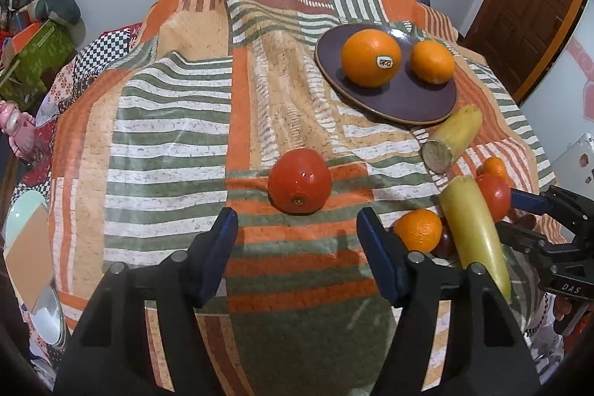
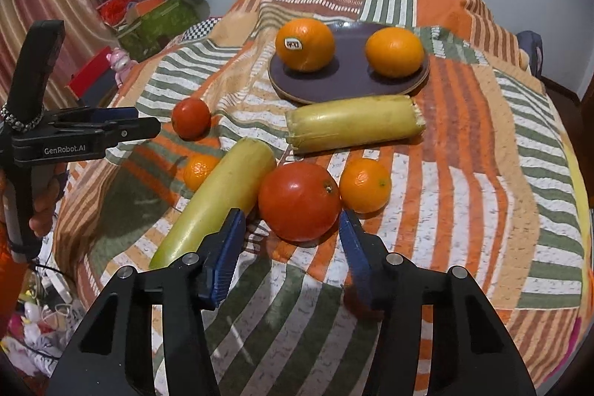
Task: Organize fruits
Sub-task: 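Grasp a red tomato with the right gripper while the left gripper grasps another tomato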
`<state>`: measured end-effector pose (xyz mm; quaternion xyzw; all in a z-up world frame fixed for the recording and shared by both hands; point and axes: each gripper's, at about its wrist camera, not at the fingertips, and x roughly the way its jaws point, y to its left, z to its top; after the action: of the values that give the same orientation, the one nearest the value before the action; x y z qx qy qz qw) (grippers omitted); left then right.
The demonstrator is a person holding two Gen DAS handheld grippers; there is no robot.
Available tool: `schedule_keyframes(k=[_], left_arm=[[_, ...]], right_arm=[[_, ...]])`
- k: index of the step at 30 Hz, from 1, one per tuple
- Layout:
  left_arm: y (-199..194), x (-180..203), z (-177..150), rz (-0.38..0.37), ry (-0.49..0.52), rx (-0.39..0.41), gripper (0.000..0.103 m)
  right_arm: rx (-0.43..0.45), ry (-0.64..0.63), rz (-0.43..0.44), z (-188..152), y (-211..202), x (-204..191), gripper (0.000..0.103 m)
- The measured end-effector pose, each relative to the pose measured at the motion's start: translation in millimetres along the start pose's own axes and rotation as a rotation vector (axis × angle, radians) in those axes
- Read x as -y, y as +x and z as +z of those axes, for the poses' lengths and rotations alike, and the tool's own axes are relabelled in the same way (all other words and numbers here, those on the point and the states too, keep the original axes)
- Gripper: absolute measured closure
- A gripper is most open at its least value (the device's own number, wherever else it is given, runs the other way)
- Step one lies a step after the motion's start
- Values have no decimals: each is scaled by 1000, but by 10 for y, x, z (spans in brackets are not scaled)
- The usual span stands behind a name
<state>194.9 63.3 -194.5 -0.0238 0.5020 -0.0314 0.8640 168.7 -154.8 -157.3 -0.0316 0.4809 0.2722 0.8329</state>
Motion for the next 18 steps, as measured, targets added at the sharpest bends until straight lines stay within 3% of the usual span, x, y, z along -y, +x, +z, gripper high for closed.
schedule_keyframes(k=[13, 18], left_arm=[[394, -74, 134, -20, -31, -36, 36], [498, -90, 147, -56, -39, -53, 55]], right_arm=[[-16, -28, 6, 49, 97, 20, 57], [-12, -30, 10, 55, 101, 26, 58]])
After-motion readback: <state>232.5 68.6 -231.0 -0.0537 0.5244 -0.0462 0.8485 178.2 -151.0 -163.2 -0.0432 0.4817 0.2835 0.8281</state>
